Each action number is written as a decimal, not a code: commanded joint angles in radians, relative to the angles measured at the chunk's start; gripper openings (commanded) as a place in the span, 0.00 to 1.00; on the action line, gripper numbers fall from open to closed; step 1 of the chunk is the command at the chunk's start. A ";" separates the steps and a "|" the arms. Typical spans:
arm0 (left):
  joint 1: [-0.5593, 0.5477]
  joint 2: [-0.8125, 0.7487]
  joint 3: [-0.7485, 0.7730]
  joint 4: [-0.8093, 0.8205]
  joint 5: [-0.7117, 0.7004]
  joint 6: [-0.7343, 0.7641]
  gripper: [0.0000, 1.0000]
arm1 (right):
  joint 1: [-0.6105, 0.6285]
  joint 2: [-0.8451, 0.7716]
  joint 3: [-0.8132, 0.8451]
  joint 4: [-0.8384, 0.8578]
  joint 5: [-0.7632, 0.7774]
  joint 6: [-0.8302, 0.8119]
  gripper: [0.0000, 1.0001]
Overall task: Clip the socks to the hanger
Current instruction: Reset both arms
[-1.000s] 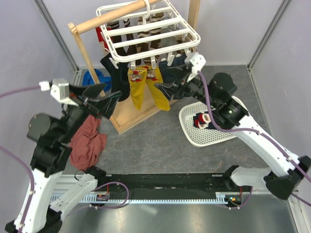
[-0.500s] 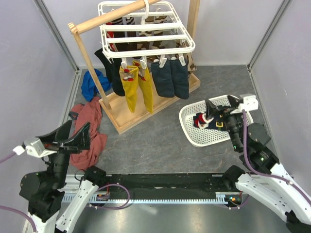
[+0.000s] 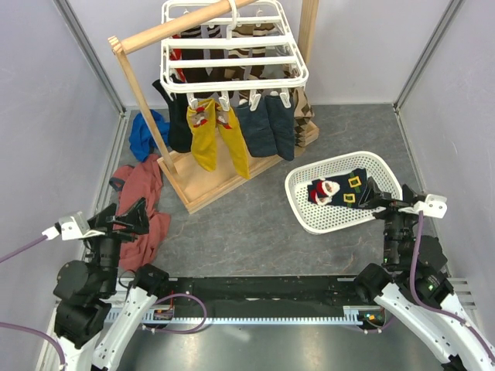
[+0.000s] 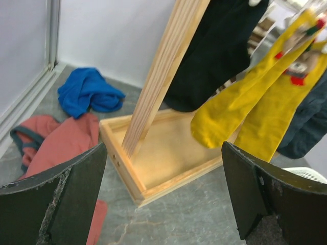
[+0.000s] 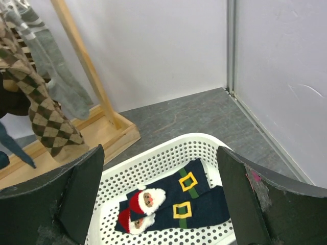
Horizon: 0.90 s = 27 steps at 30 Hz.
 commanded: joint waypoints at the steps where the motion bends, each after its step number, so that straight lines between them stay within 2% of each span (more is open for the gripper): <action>1: 0.001 -0.091 -0.049 -0.024 -0.059 -0.082 0.99 | 0.002 -0.059 -0.032 -0.017 0.060 0.001 0.98; 4: 0.001 -0.093 -0.075 -0.029 -0.048 -0.084 0.99 | 0.003 -0.087 -0.038 -0.018 0.064 0.035 0.98; 9: 0.001 -0.093 -0.100 -0.035 0.053 -0.017 0.99 | 0.005 -0.111 -0.043 -0.037 0.102 0.026 0.98; 27: 0.000 -0.093 -0.131 -0.027 0.064 -0.003 0.99 | 0.003 -0.095 -0.044 -0.043 0.098 0.029 0.98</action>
